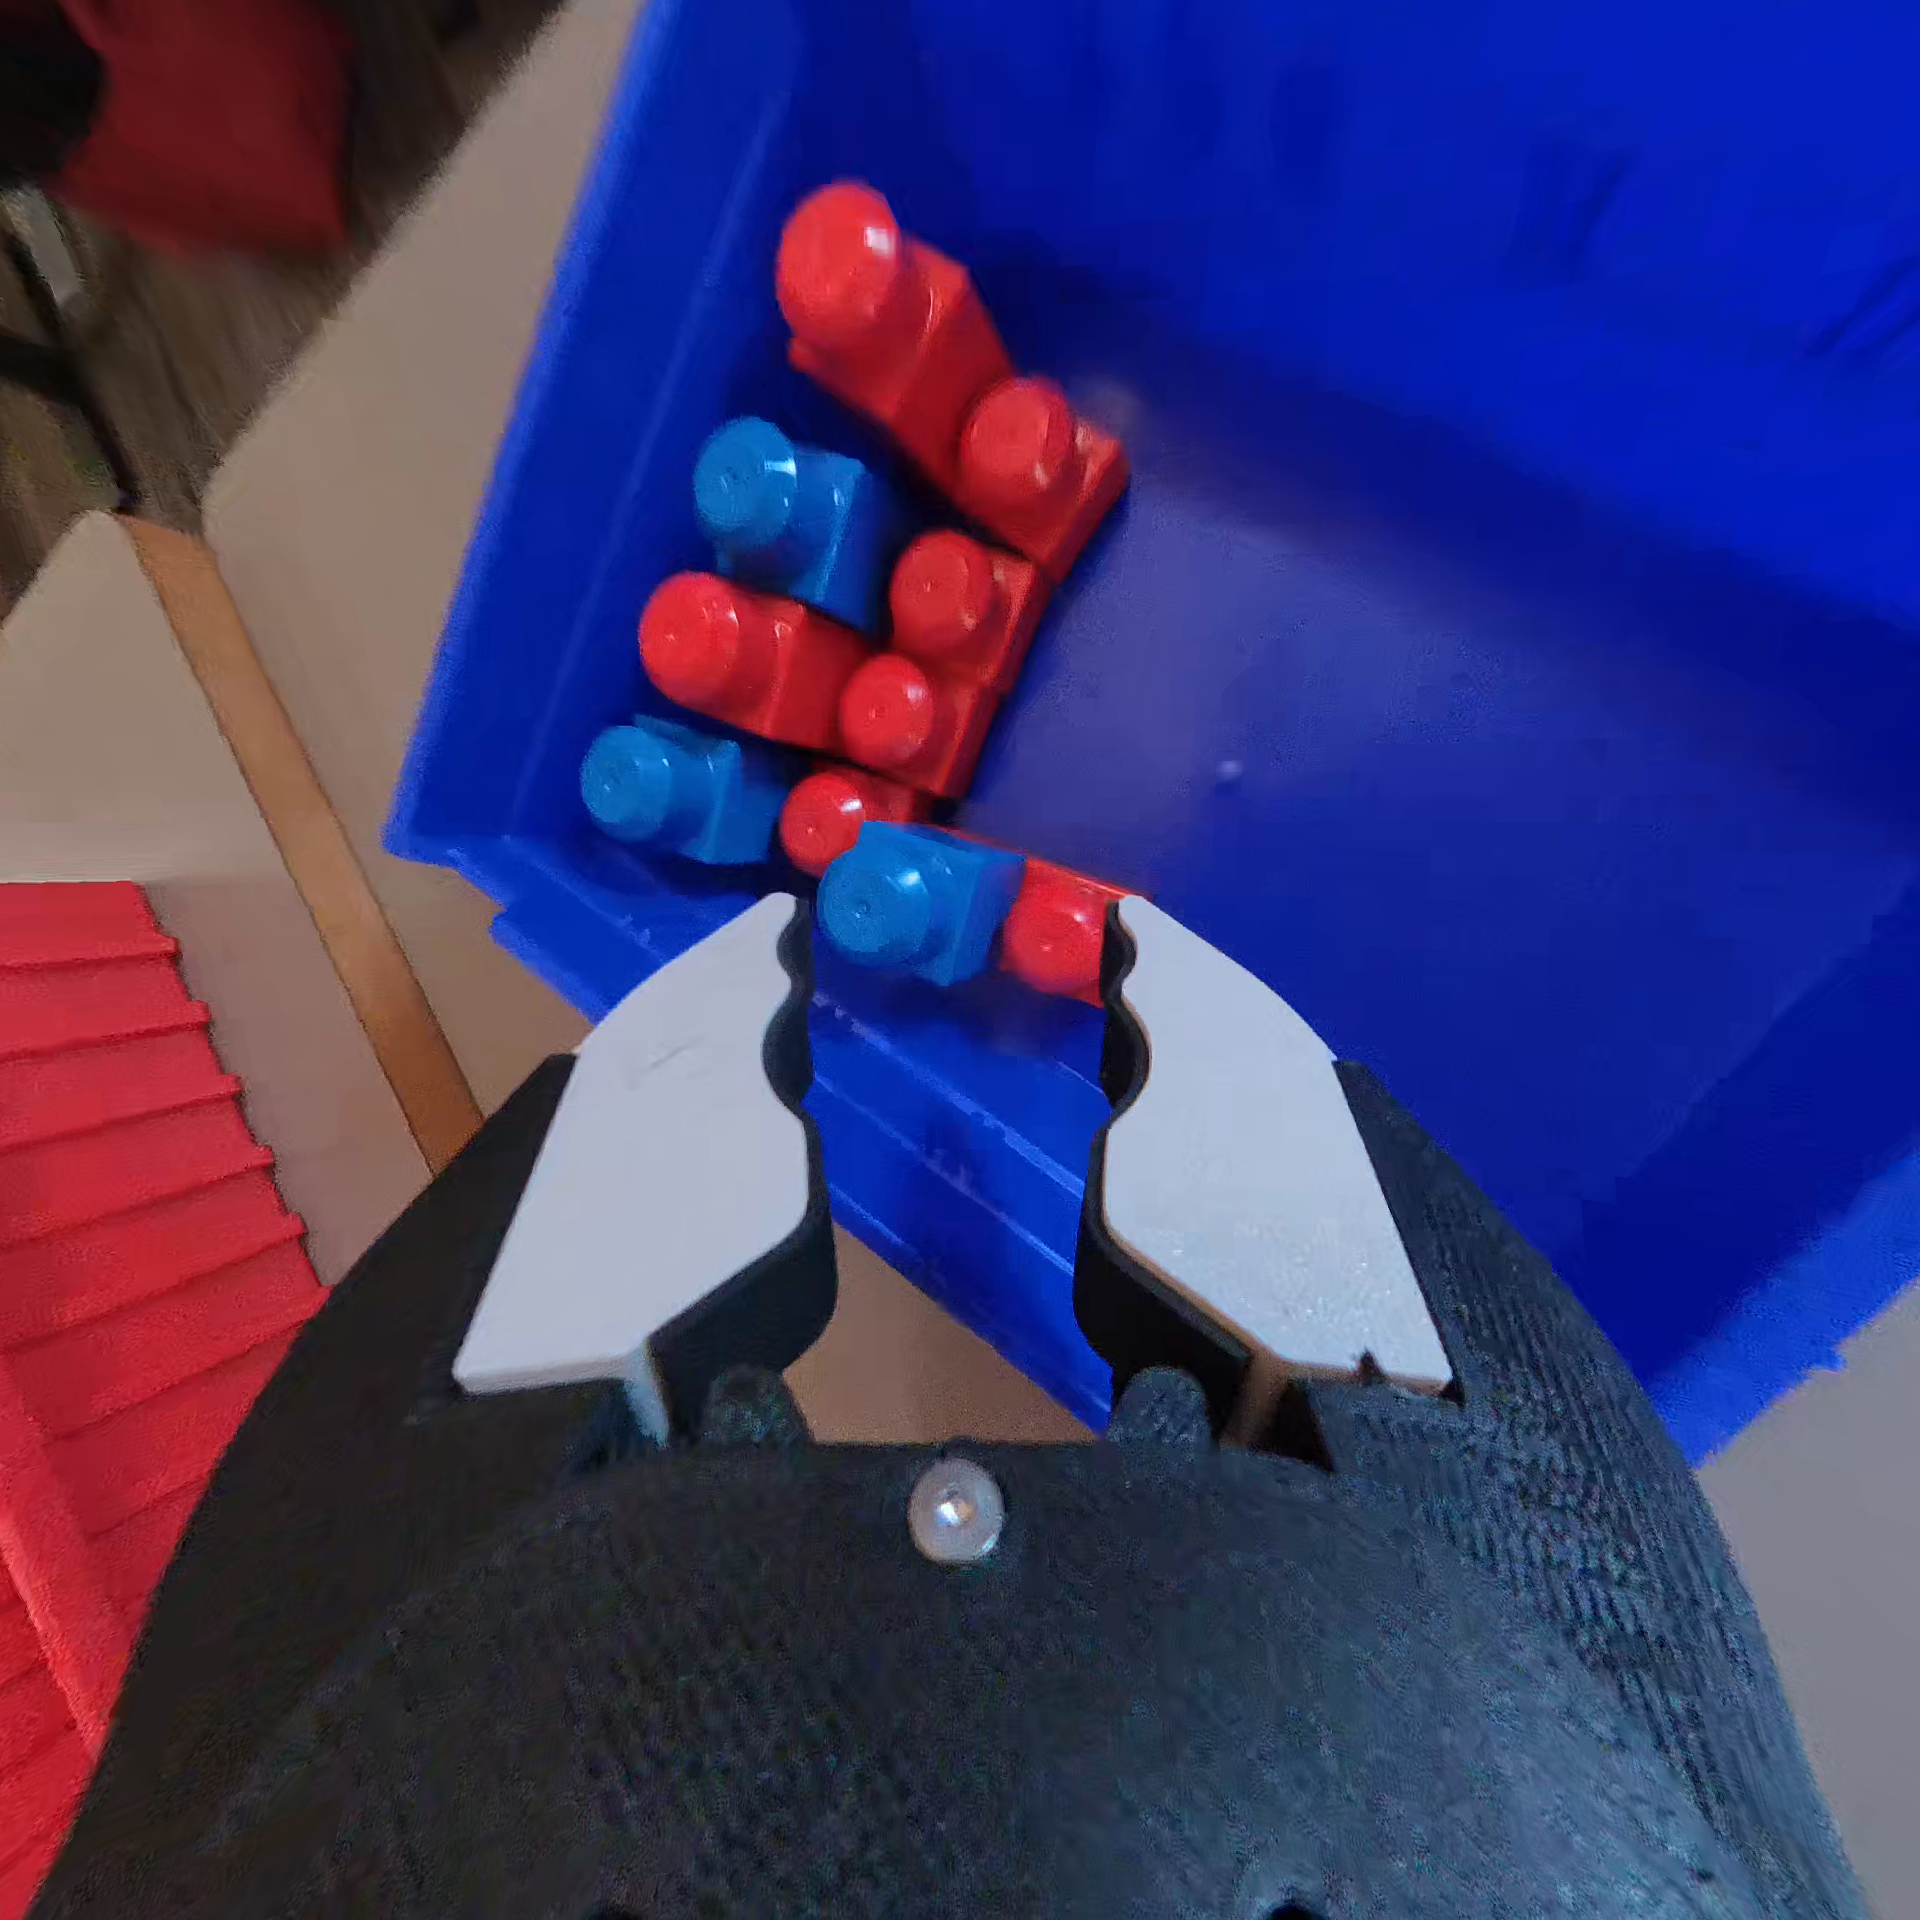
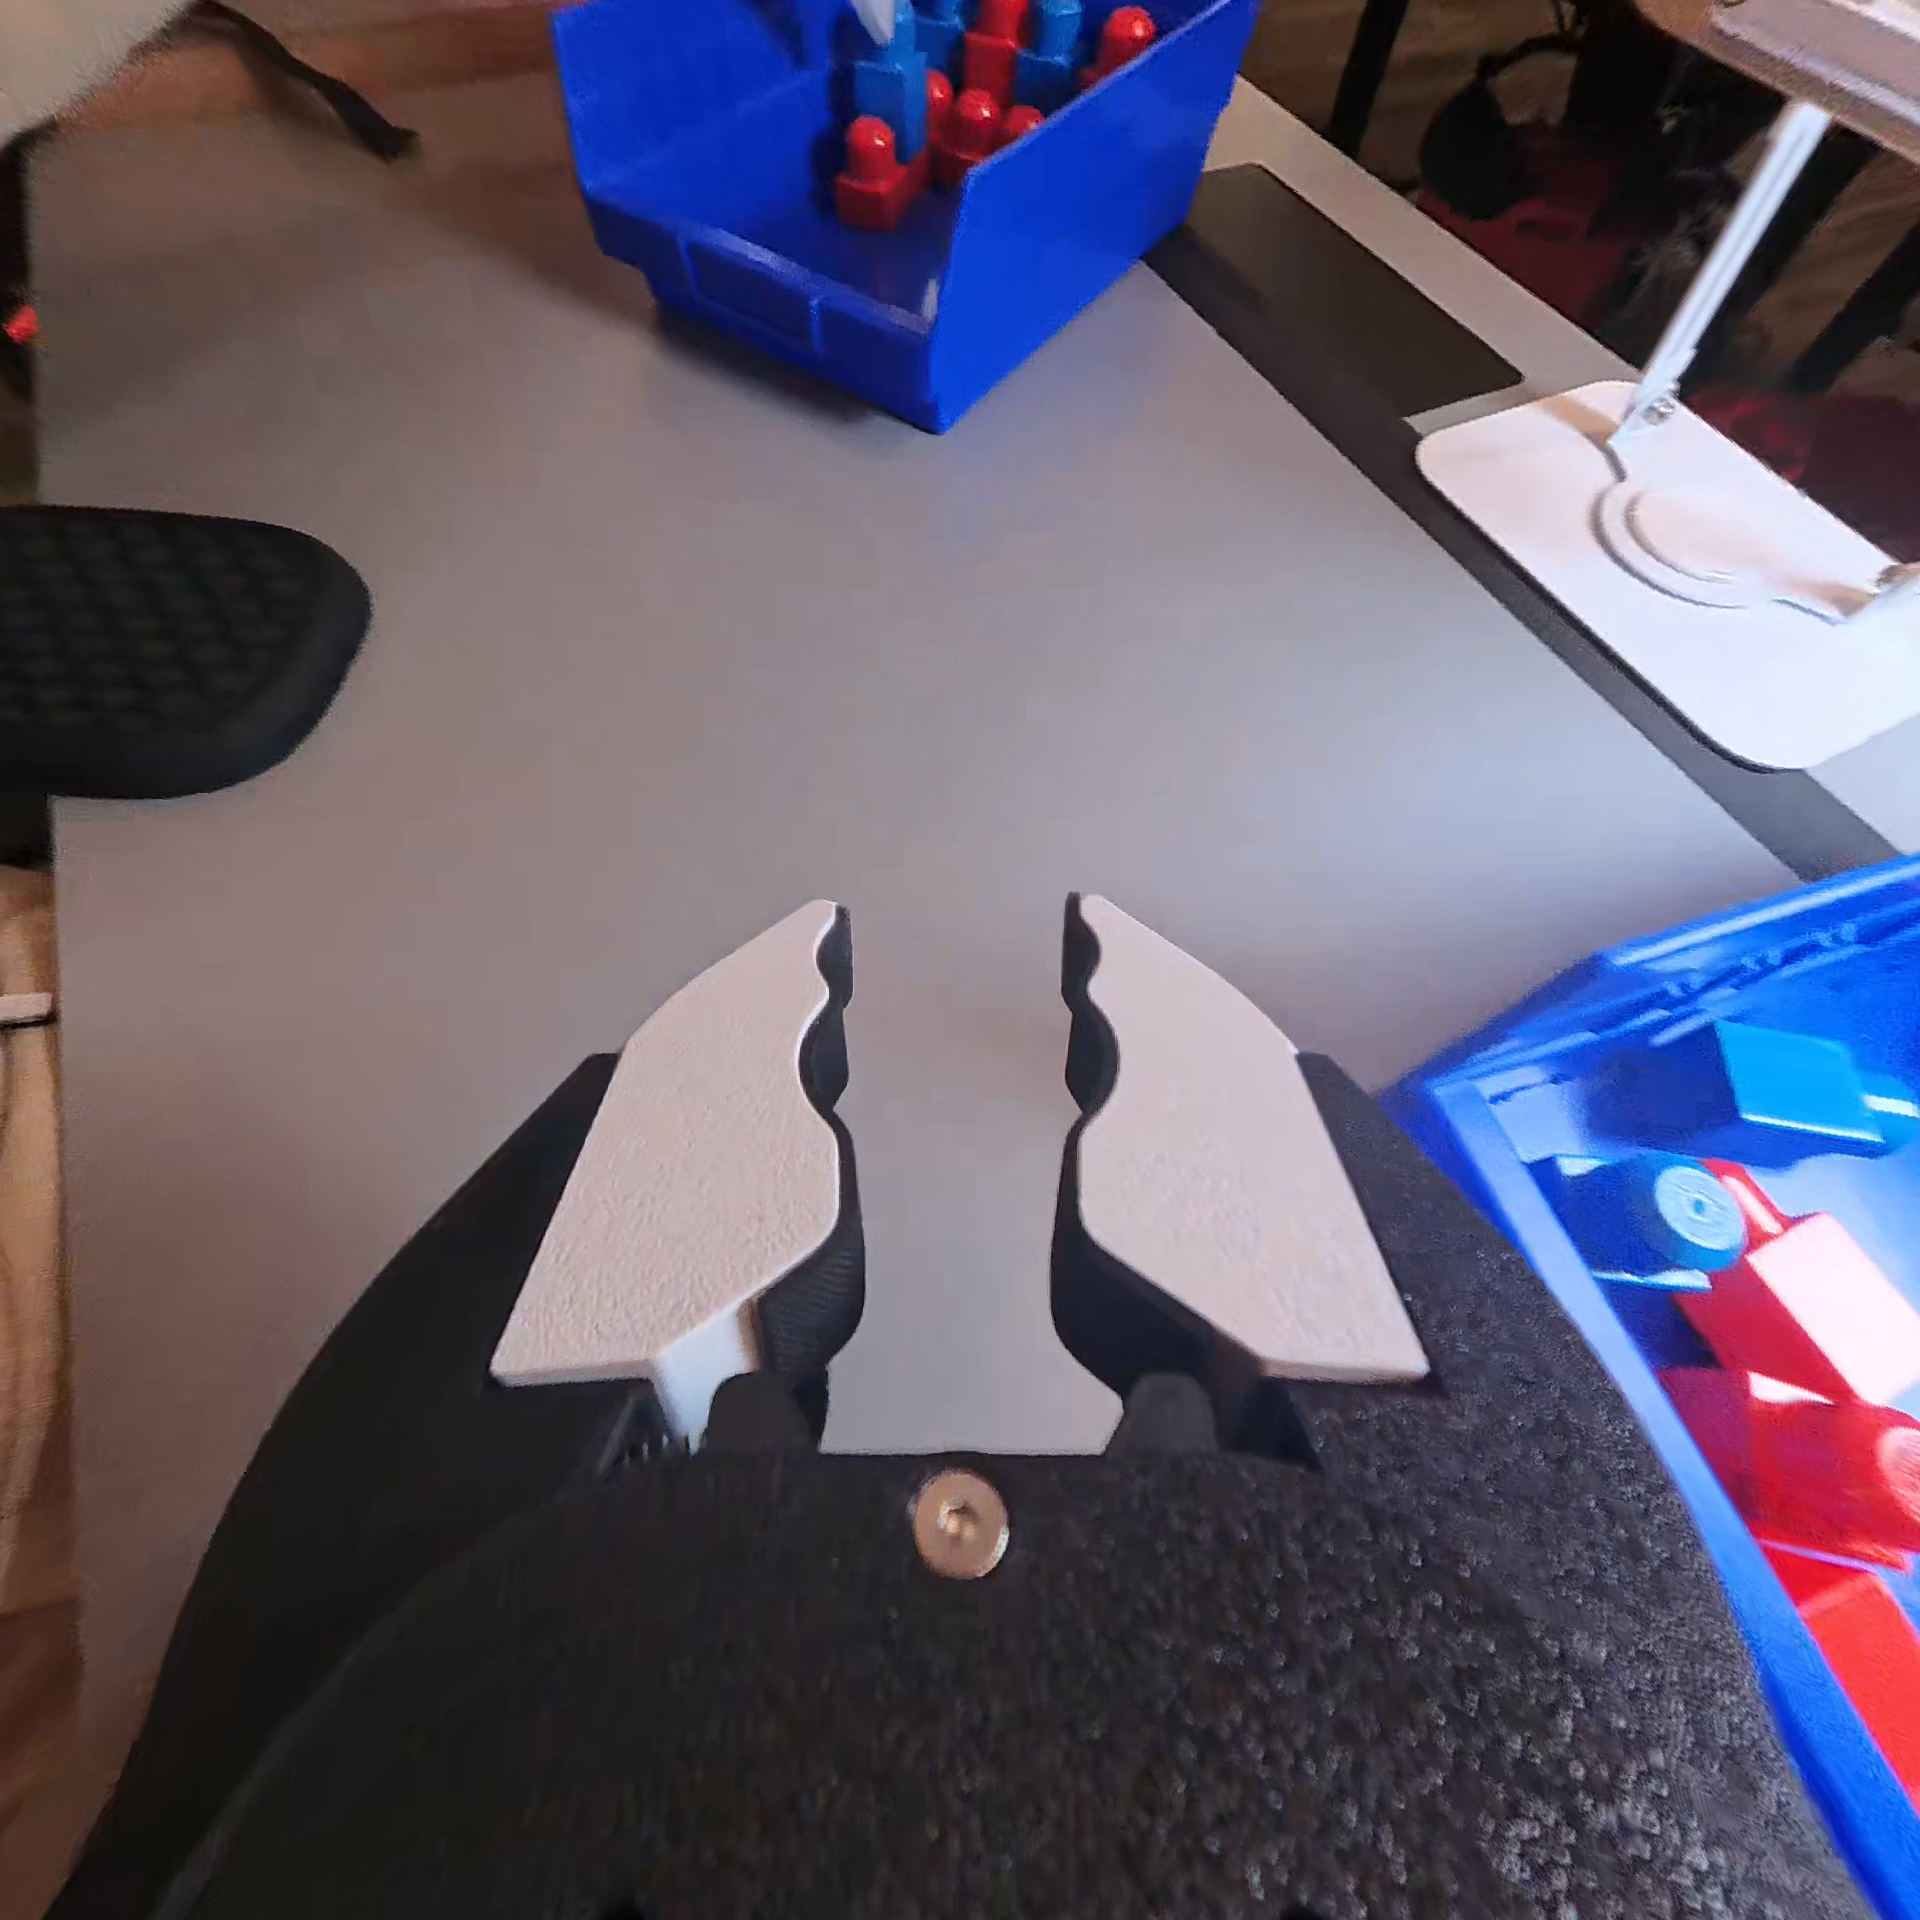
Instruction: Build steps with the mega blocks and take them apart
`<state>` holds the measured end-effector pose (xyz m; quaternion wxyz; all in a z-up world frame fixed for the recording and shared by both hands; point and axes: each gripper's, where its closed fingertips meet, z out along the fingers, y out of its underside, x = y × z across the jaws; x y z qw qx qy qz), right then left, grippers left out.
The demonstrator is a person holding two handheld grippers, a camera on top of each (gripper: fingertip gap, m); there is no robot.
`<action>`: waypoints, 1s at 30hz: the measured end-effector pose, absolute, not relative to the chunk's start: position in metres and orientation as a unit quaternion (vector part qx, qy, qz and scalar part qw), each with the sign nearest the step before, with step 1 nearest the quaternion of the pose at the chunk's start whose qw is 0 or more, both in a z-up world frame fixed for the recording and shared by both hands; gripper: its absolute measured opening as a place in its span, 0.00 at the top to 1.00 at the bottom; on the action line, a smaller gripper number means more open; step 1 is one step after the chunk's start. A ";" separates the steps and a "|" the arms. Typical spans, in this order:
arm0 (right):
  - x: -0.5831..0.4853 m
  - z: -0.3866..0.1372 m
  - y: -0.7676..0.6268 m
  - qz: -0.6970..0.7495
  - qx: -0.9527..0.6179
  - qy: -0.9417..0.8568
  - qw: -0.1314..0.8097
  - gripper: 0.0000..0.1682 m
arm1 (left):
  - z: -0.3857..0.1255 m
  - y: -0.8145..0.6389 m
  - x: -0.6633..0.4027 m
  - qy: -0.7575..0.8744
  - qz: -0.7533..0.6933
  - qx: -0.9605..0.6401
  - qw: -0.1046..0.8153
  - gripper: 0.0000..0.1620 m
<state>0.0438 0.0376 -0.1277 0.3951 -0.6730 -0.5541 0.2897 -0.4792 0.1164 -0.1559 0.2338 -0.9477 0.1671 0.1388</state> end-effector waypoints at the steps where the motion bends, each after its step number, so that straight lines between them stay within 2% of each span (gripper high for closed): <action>1: 0.040 -0.130 0.033 0.299 -0.670 -0.556 0.390 0.77 | -0.164 0.119 -0.485 0.173 0.143 -0.950 0.217 0.67; 5: 0.027 -0.137 0.018 0.321 -0.662 -0.566 0.373 0.77 | -0.189 0.124 -0.497 0.206 0.156 -0.956 0.140 0.67; 9: 0.020 -0.141 0.011 0.338 -0.656 -0.568 0.364 0.78 | -0.204 0.125 -0.500 0.235 0.155 -0.956 0.082 0.73; 15: 0.018 -0.142 0.011 0.359 -0.655 -0.553 0.370 0.80 | -0.205 0.113 -0.485 0.244 0.109 -0.962 0.052 0.77; 18: 0.015 -0.137 0.011 0.374 -0.647 -0.544 0.382 0.81 | -0.180 0.122 -0.462 0.271 0.115 -0.946 0.138 0.77; 21: 0.008 -0.132 0.007 0.412 -0.639 -0.529 0.378 0.81 | -0.123 0.129 -0.396 0.314 0.063 -0.894 0.313 0.77; 24: -0.002 -0.122 -0.001 0.469 -0.621 -0.508 0.370 0.75 | -0.069 0.103 -0.304 0.372 -0.017 -0.807 0.458 0.78; 27: -0.013 -0.109 -0.018 0.556 -0.599 -0.475 0.326 0.69 | -0.034 0.053 -0.208 0.439 -0.072 -0.685 0.577 0.78; 30: -0.021 -0.099 -0.033 0.640 -0.576 -0.435 0.263 0.66 | -0.029 -0.005 -0.126 0.500 -0.096 -0.578 0.637 0.78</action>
